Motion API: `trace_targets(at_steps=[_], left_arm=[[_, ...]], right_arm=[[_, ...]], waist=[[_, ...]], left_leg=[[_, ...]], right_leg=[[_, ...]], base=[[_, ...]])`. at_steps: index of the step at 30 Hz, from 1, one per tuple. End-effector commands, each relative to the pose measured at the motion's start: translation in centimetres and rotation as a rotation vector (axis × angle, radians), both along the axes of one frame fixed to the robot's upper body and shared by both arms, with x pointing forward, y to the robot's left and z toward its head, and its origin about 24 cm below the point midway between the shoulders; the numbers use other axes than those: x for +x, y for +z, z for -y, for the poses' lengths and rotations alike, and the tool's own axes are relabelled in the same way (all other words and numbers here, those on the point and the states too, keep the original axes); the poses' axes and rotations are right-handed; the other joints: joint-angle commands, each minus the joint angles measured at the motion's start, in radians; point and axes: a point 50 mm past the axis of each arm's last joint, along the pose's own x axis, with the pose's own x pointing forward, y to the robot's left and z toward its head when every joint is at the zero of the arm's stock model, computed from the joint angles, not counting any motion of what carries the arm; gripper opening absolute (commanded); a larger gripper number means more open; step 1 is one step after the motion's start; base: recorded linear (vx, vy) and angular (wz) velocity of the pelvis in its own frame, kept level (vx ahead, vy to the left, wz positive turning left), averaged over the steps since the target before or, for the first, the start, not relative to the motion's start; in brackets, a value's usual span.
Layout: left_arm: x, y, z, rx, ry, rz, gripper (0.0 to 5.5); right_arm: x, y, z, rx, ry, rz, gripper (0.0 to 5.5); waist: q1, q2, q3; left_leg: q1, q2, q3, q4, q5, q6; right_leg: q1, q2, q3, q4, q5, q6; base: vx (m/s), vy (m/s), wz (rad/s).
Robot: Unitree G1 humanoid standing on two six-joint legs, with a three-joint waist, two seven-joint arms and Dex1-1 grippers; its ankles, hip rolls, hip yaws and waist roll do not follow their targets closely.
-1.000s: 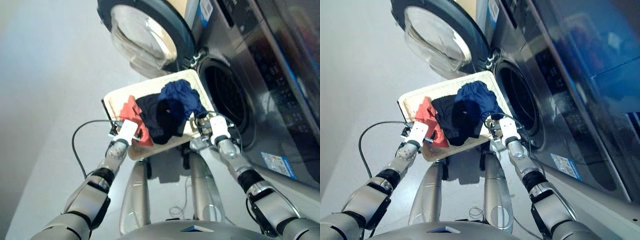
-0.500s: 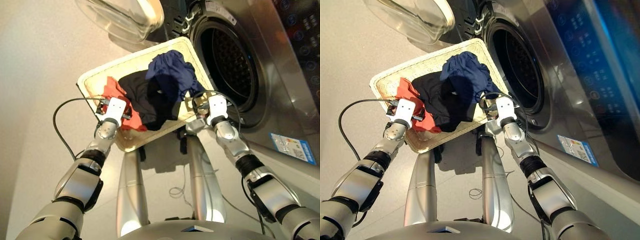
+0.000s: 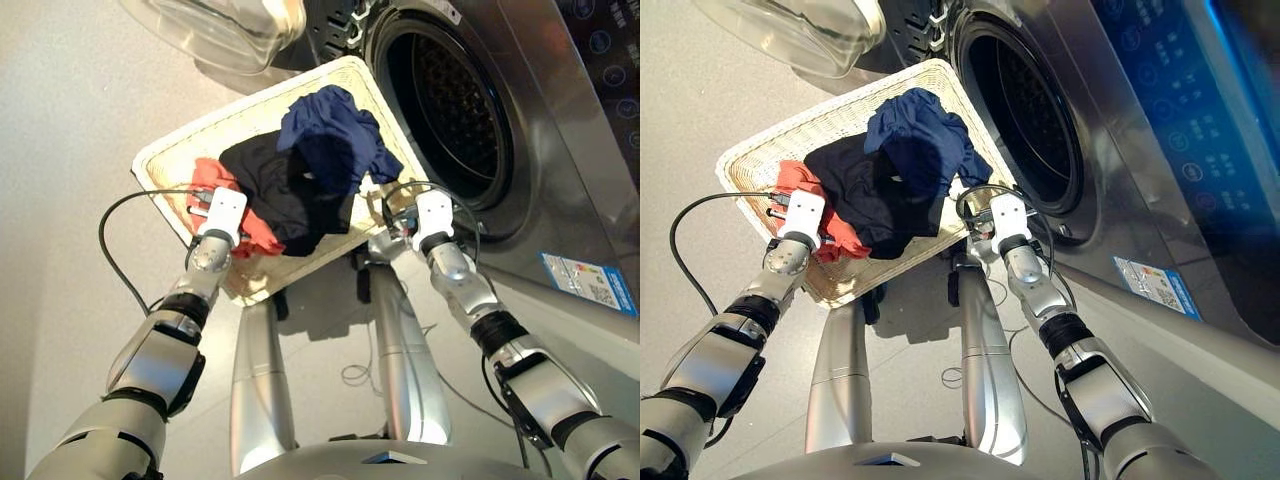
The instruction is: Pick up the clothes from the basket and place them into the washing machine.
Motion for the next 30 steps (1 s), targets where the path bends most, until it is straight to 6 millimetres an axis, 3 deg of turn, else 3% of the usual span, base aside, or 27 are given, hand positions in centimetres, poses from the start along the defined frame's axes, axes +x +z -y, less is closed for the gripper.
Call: trace_targets(at_steps=[1, 4, 5, 7, 13, 22, 30], left_arm=[[-1.2, -1.1, -0.3, -0.152, 0.066, 0.033, 0.0], [-1.3, -0.8, 0.4, -0.254, 0.063, 0.087, 0.0], [-1.3, -0.2, 0.7, -0.308, 0.053, 0.13, 0.0], [-1.5, 0.2, 1.2, -0.382, 0.036, 0.167, 0.0], [-1.9, 3.9, 3.8, -0.606, -0.066, 0.366, 0.0], [-2.7, 7.1, 8.0, -0.849, -0.228, 0.474, 0.0], [-3.8, 7.3, 11.6, -1.029, -0.342, 0.428, 0.0]], right_arm=[[-0.8, 0.0, -0.3, -0.02, 0.041, 0.06, 5.5], [-0.8, -0.9, -0.3, -0.128, 0.049, 0.036, 5.5], [-0.9, -1.2, -0.4, -0.155, 0.052, 0.028, 5.5], [-1.0, -1.6, -0.6, -0.184, 0.072, 0.012, 5.5], [-1.1, -2.0, -2.3, -0.373, 0.187, 0.032, 5.5], [-0.8, 0.2, -7.0, -0.508, 0.378, 0.163, 5.5], [-0.4, 2.4, -9.6, -0.501, 0.425, 0.265, 5.5]], waist=[[0.004, 0.04, -0.093], [0.022, 0.043, -0.101], [0.024, 0.042, -0.106], [0.033, 0.046, -0.111], [0.077, 0.066, -0.124], [0.115, 0.106, -0.131], [0.146, 0.157, -0.136]], left_leg=[[0.093, -0.026, 0.002, -0.092, 0.026, 0.026], [0.171, -0.031, -0.003, -0.168, 0.045, 0.019], [0.185, -0.041, 0.0, -0.208, 0.087, 0.023], [0.227, -0.046, -0.001, -0.246, 0.098, 0.019], [0.351, -0.048, 0.001, -0.369, 0.136, 0.016], [0.418, -0.054, 0.018, -0.44, 0.163, 0.02], [0.431, -0.064, 0.03, -0.458, 0.175, 0.029]], right_leg=[[0.143, -0.026, -0.039, -0.151, 0.03, 0.051], [0.22, -0.037, -0.052, -0.204, 0.034, 0.052], [0.236, -0.05, -0.06, -0.239, 0.067, 0.047], [0.28, -0.058, -0.068, -0.273, 0.075, 0.049], [0.389, -0.072, -0.09, -0.345, 0.09, 0.053], [0.424, -0.076, -0.088, -0.366, 0.102, 0.057], [0.412, -0.079, -0.071, -0.361, 0.111, 0.063]], base=[[0.041, -0.067, 0.051], [0.019, -0.082, 0.105], [-0.028, -0.087, 0.149], [0.009, -0.071, 0.23], [0.041, -0.067, 0.187], [0.002, -0.006, 0.016], [0.0, 0.0, 0.0]])
